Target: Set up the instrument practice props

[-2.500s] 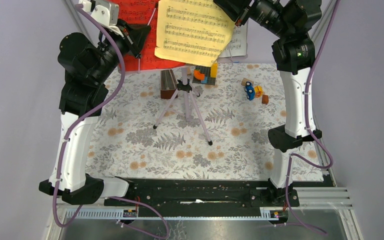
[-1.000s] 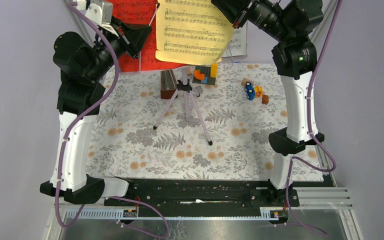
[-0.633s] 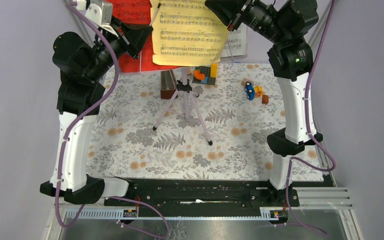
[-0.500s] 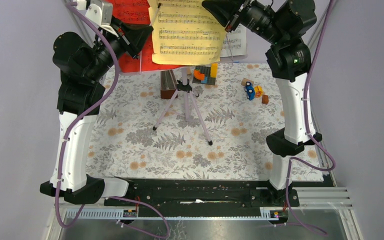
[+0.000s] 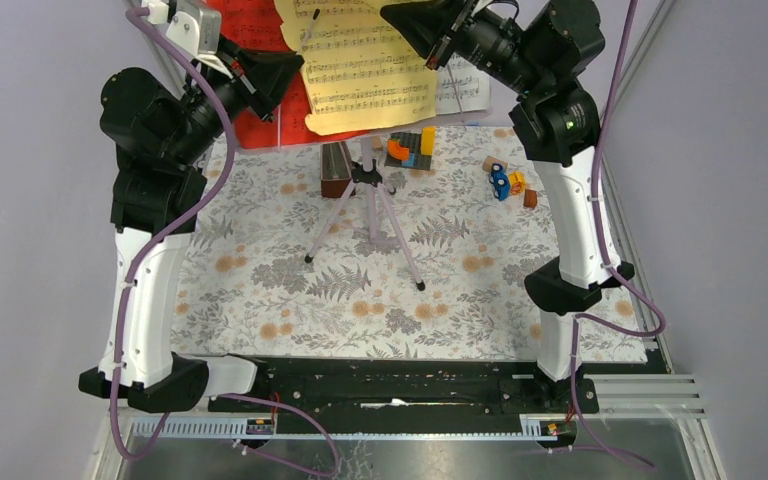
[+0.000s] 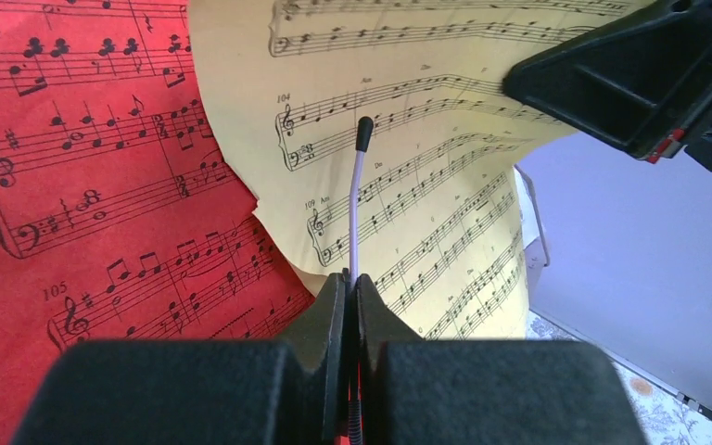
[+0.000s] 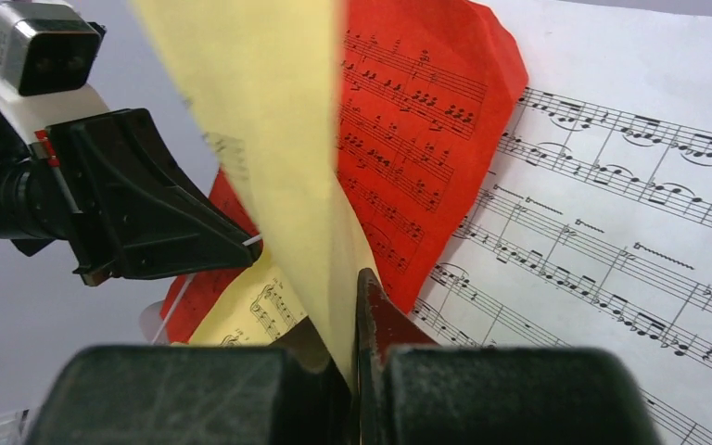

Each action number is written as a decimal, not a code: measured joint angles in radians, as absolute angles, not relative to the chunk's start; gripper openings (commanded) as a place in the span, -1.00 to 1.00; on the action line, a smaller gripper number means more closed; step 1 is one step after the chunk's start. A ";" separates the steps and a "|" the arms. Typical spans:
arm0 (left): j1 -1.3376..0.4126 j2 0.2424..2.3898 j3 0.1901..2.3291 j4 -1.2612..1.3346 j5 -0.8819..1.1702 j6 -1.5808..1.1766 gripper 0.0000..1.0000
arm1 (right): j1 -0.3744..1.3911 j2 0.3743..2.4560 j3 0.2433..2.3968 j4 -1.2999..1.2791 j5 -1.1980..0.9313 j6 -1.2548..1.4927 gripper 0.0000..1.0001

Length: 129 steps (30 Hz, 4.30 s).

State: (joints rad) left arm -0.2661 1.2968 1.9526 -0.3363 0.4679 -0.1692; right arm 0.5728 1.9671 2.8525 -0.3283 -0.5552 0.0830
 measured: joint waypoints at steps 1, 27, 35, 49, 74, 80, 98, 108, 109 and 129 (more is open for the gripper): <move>-0.265 1.296 1.953 -0.336 0.473 -0.169 -1.00 | 0.573 1.969 2.852 -0.331 -0.540 0.075 -1.00; -0.245 1.288 1.971 -0.350 0.533 -0.155 -1.00 | 0.574 1.968 2.849 -0.378 -0.426 -0.063 -1.00; -0.243 1.288 1.971 -0.350 0.541 -0.155 -1.00 | 0.574 1.951 2.849 -0.399 -0.407 -0.093 -1.00; -0.236 1.288 1.971 -0.348 0.557 -0.159 -1.00 | 0.574 1.945 2.849 -0.368 -0.474 -0.012 -1.00; -0.221 1.288 1.971 -0.342 0.583 -0.185 -1.00 | 0.643 2.040 2.877 -0.232 -0.561 0.107 -1.00; -0.216 1.288 1.971 -0.341 0.589 -0.186 -1.00 | 0.656 2.046 2.880 -0.214 -0.560 0.110 -1.00; -0.206 1.288 1.971 -0.335 0.601 -0.193 -1.00 | 0.696 2.064 2.892 -0.190 -0.558 0.101 -1.00; -0.202 1.288 1.971 -0.333 0.620 -0.193 -1.00 | 0.697 2.066 2.892 -0.198 -0.534 0.048 -0.94; -0.202 1.288 1.971 -0.332 0.622 -0.193 -1.00 | 0.697 2.066 2.892 -0.198 -0.532 0.043 -0.94; -0.185 1.271 1.933 -0.285 0.667 -0.219 -1.00 | 0.707 2.066 2.892 -0.153 -0.499 -0.097 -0.77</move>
State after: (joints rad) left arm -0.1852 1.2709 1.9327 -0.2848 0.6674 -0.2192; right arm 0.7074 2.0659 2.8918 -0.1528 -0.4992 -0.0975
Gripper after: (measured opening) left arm 0.042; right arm 0.103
